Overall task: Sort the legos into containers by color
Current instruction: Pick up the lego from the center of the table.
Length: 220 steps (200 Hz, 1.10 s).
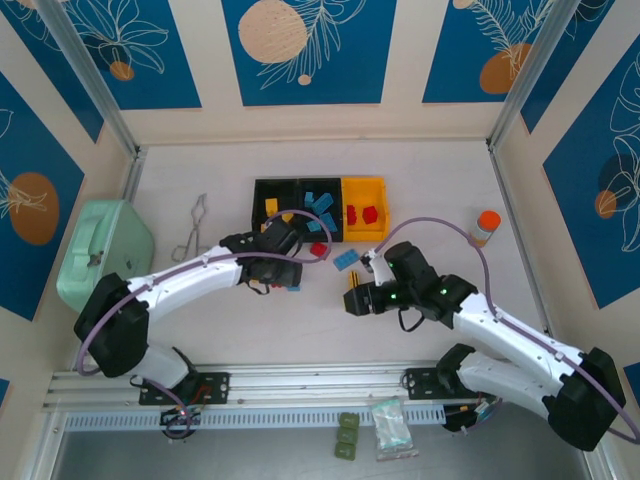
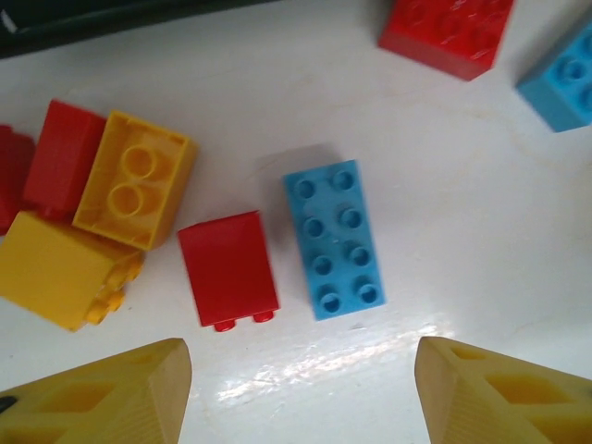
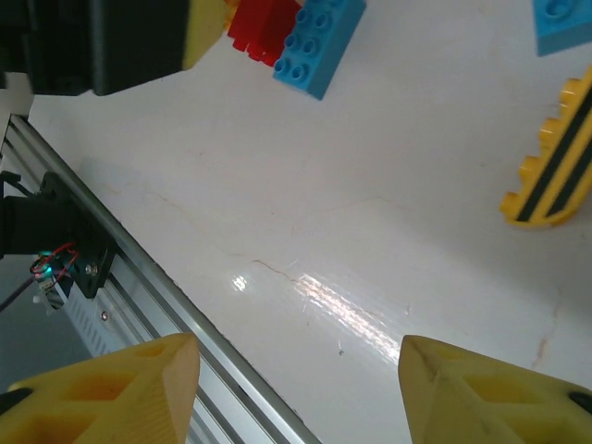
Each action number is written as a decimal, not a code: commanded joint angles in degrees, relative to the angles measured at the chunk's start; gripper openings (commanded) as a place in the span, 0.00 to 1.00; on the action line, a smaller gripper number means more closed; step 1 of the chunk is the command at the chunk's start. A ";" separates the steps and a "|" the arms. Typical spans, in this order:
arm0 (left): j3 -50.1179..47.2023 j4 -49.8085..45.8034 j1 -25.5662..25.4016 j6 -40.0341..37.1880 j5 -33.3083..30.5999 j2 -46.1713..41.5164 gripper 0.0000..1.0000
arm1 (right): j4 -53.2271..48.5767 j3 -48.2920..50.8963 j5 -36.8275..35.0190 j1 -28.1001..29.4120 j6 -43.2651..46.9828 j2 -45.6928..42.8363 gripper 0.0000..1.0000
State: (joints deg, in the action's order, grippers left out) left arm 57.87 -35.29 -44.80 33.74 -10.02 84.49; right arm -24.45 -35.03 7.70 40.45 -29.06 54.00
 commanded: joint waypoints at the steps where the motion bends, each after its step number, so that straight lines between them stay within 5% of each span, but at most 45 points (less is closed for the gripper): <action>1: -1.26 3.43 0.67 2.63 -2.51 0.12 0.65 | 0.97 -2.66 -1.98 1.61 1.82 1.58 0.59; 89: -1.64 6.09 3.27 4.02 -5.13 9.41 0.62 | -0.16 -1.36 -3.49 2.11 0.72 -1.14 0.59; 122: -2.14 7.61 3.58 4.07 -3.96 11.33 0.54 | 0.19 -1.79 -3.49 1.65 1.15 -0.48 0.58; 156: -2.28 7.96 3.90 3.93 -2.69 11.94 0.27 | 0.28 -2.54 -3.31 1.24 1.63 0.14 0.59; 220: 1.92 2.76 3.82 2.35 -1.16 7.95 0.22 | 0.23 -2.08 -2.92 -0.80 1.83 -0.77 0.58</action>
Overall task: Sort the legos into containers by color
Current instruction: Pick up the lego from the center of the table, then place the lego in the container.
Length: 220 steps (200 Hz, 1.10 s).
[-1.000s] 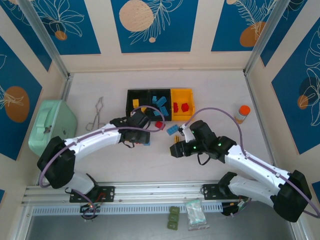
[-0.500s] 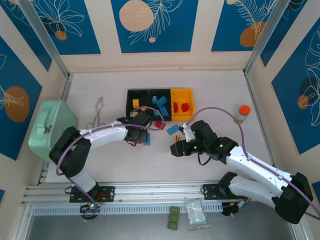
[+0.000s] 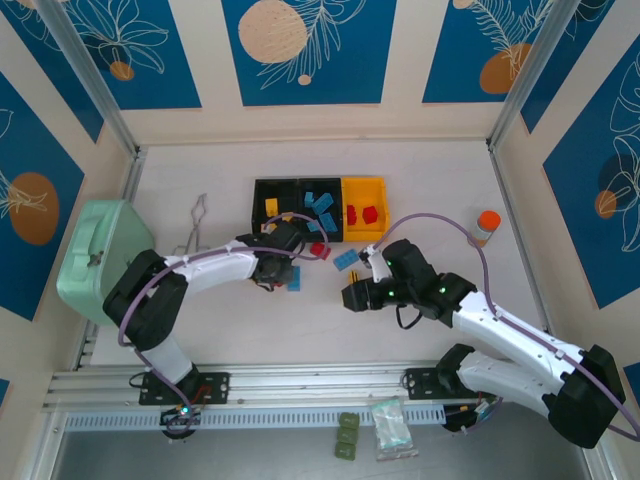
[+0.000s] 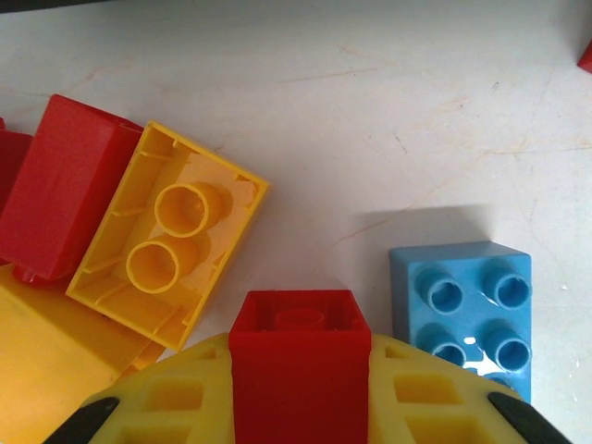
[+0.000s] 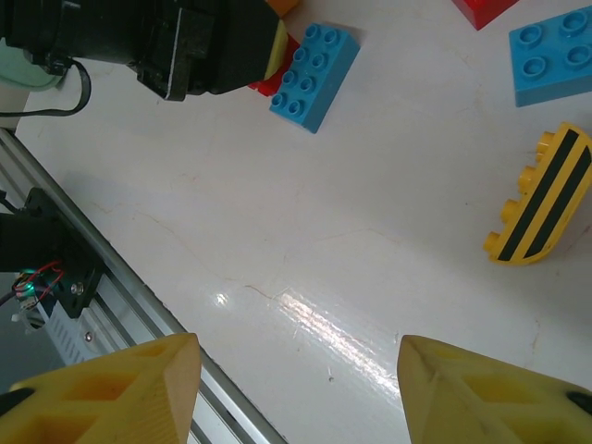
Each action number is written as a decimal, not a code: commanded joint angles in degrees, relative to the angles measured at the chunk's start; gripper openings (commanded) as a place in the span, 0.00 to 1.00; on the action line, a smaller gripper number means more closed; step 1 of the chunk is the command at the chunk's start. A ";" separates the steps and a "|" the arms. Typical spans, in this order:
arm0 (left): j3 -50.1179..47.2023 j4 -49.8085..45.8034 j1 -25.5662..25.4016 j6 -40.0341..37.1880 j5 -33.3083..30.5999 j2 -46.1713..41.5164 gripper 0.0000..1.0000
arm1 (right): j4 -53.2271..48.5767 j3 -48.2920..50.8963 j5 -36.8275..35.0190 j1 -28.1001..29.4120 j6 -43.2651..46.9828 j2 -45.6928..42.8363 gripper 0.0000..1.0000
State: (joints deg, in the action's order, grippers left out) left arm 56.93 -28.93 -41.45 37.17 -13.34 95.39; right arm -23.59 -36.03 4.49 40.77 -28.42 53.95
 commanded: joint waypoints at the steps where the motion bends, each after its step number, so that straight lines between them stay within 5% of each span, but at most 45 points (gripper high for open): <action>1: 2.98 -3.64 0.40 -1.11 2.22 -2.99 0.22 | -0.64 -1.02 0.32 -1.22 1.10 -0.75 0.58; 91: 20.76 -10.53 -2.84 -2.17 9.41 1.38 0.20 | -6.55 -2.18 4.25 -15.56 -1.53 -4.29 0.58; 220: 70.21 -21.62 -4.42 -4.75 14.25 34.86 0.20 | -2.21 0.41 11.34 -28.53 -4.16 -0.74 0.58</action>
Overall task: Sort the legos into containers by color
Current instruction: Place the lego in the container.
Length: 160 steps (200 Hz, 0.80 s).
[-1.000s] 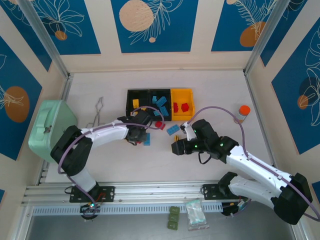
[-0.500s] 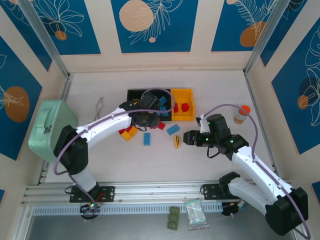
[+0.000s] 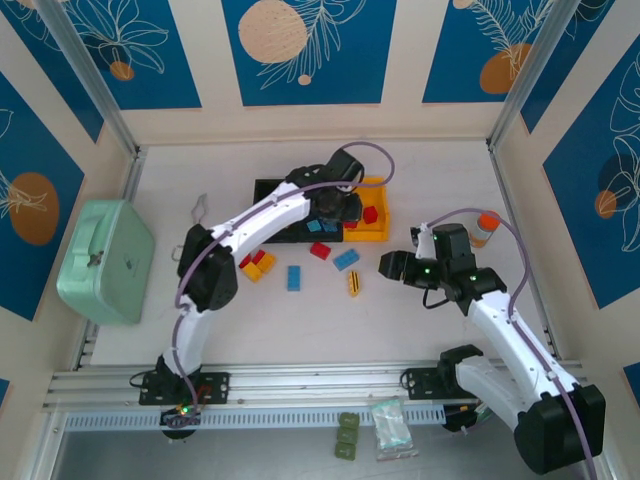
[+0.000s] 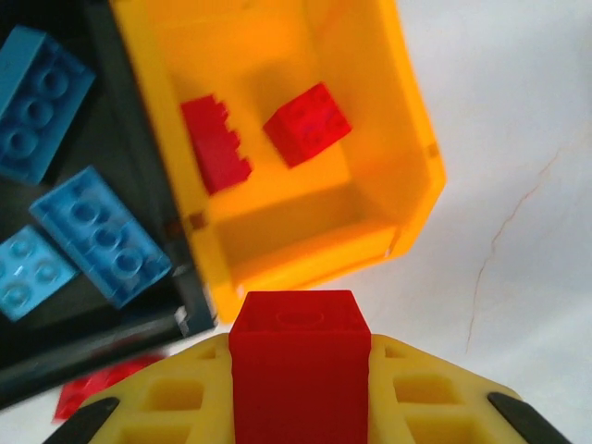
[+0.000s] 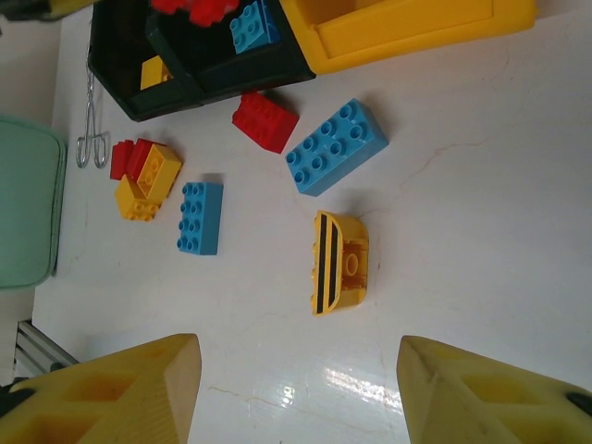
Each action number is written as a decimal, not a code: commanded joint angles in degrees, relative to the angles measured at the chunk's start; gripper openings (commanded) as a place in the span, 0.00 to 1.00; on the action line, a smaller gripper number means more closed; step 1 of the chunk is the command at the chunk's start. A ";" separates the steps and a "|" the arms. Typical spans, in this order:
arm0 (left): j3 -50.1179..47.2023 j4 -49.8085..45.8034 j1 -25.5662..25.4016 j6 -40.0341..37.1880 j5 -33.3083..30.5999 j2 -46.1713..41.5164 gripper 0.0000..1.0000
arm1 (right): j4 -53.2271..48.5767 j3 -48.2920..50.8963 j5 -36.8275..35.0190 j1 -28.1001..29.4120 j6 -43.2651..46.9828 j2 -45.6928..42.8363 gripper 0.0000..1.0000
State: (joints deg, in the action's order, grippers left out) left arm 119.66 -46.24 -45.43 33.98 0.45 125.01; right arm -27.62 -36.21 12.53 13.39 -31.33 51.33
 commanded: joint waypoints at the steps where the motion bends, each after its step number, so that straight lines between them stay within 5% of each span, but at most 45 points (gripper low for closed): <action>1: 7.81 -4.35 -0.40 -1.59 0.45 5.51 0.20 | 1.84 0.51 3.33 -1.20 -1.27 1.95 0.58; 64: 18.41 -4.65 0.16 -3.21 0.98 16.05 0.22 | 0.83 -1.77 2.35 -2.13 -2.11 4.42 0.58; 91: 19.33 -4.39 0.48 -4.13 1.78 16.84 0.44 | -0.27 -2.85 1.79 -2.85 -1.76 4.95 0.58; 113: 19.42 -4.10 0.44 -4.46 2.49 14.97 0.56 | -0.83 -3.20 1.88 -2.94 -1.56 5.54 0.58; 160: 9.10 -2.56 0.04 -6.19 3.43 1.69 0.57 | -2.78 -3.79 1.07 -1.63 -0.88 5.27 0.58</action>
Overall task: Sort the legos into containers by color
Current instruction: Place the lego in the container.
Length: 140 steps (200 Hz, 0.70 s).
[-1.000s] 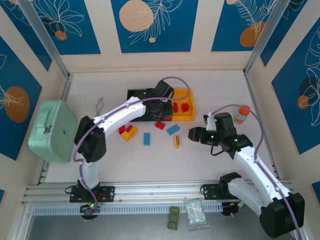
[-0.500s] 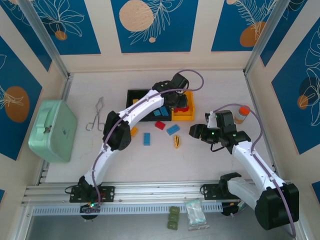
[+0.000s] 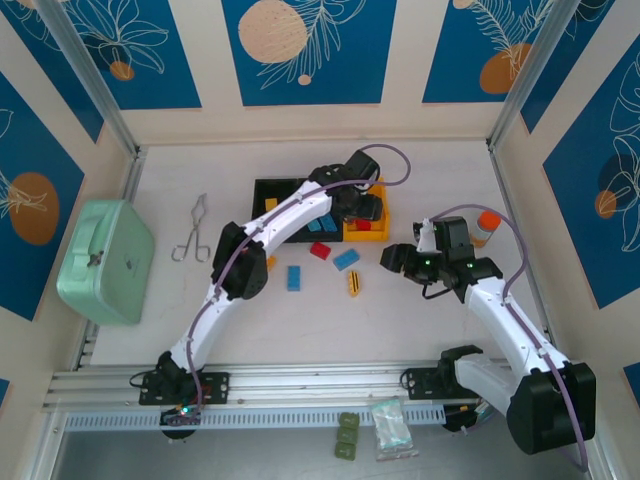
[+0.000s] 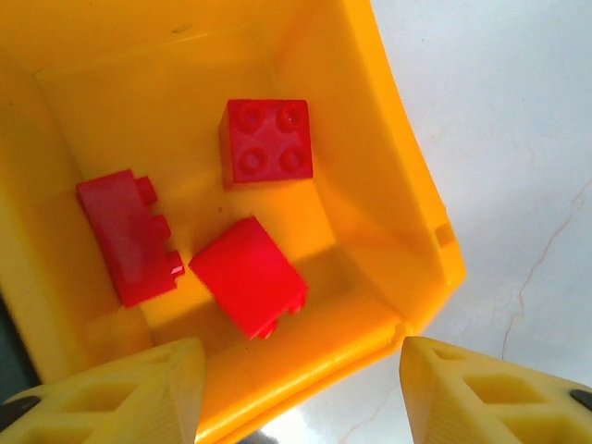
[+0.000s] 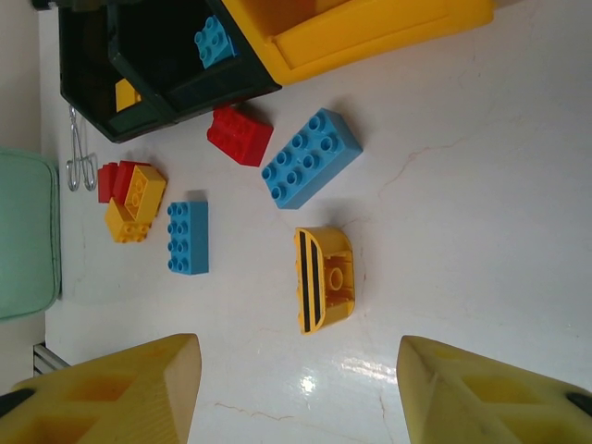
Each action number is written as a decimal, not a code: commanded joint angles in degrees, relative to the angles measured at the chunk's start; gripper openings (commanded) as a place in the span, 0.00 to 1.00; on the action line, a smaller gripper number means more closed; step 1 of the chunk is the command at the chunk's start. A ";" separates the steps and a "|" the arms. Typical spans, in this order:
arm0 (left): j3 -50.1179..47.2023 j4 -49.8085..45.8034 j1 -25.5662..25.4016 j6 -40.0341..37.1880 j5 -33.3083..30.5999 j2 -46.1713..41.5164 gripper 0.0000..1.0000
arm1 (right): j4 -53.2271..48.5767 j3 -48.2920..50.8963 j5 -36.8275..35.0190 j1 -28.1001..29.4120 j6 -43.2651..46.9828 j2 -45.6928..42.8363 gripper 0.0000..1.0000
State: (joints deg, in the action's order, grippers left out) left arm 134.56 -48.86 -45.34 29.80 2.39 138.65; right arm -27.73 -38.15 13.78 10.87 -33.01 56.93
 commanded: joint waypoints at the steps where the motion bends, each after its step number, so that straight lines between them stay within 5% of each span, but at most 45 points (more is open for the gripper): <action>1: -6.51 0.25 -0.07 -2.02 1.52 -12.41 0.57 | -2.72 -1.88 -0.21 0.98 0.87 -0.32 0.58; 98: -66.02 13.84 3.45 4.03 0.81 -56.08 0.63 | -4.08 -13.48 -10.49 13.56 2.26 16.58 0.61; 140: -78.27 14.96 4.42 8.32 -0.66 -64.87 0.63 | -3.55 -18.94 -18.76 17.89 2.74 27.75 0.79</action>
State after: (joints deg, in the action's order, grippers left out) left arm 60.23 -36.16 -41.52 34.65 2.72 77.93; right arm -30.57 -54.43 1.15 26.79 -31.68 80.36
